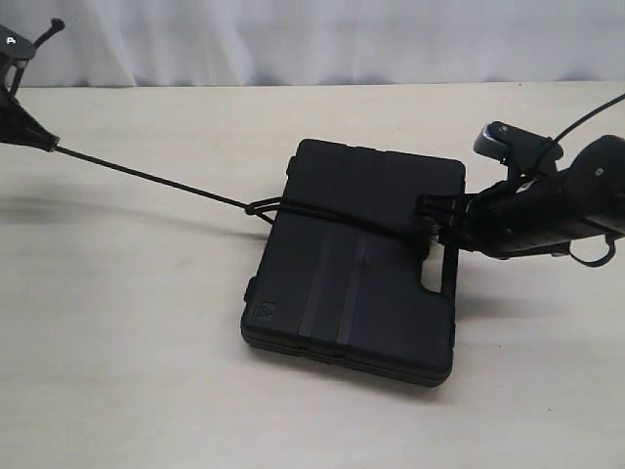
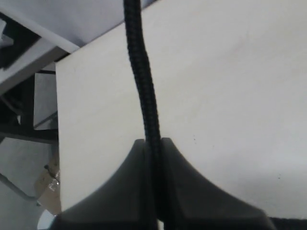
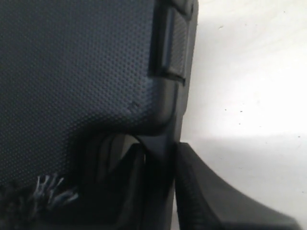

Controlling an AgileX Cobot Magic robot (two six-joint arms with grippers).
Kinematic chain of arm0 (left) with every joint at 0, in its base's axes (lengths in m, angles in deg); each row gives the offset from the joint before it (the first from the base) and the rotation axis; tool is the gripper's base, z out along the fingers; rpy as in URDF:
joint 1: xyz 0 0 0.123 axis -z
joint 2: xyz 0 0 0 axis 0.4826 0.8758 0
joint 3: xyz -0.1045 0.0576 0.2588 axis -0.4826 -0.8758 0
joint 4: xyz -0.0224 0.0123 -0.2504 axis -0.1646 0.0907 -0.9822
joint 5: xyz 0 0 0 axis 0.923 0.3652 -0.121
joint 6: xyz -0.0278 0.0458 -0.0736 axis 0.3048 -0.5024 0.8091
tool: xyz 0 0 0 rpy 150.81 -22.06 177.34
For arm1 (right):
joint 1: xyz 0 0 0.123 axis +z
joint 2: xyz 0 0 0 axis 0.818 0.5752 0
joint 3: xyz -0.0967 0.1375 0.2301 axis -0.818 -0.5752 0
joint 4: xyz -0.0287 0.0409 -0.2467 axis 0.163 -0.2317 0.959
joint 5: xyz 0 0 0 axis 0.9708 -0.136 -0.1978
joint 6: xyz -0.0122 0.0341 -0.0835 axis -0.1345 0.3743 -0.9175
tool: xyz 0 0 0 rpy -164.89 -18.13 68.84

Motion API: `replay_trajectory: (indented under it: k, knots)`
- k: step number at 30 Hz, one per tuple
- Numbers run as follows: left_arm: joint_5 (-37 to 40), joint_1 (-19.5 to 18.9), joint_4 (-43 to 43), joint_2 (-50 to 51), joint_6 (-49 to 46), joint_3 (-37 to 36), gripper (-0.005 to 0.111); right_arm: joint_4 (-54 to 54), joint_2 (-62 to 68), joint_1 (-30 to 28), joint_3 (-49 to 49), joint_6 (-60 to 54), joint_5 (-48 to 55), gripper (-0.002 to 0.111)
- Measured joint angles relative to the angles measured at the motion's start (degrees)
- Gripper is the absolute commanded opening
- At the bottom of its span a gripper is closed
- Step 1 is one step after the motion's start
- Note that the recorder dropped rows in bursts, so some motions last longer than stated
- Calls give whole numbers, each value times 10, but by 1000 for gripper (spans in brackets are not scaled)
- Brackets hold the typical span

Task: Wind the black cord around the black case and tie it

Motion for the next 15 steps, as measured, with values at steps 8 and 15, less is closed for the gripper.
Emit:
replay_trajectory:
  k: [8, 15]
  knots:
    - [59, -30, -8, 13, 0, -1, 0, -2, 0, 2, 0, 3, -11, 4]
    - [85, -34, -2, 13, -3, -1, 0, 1, 0, 1, 0, 16, -16, 4]
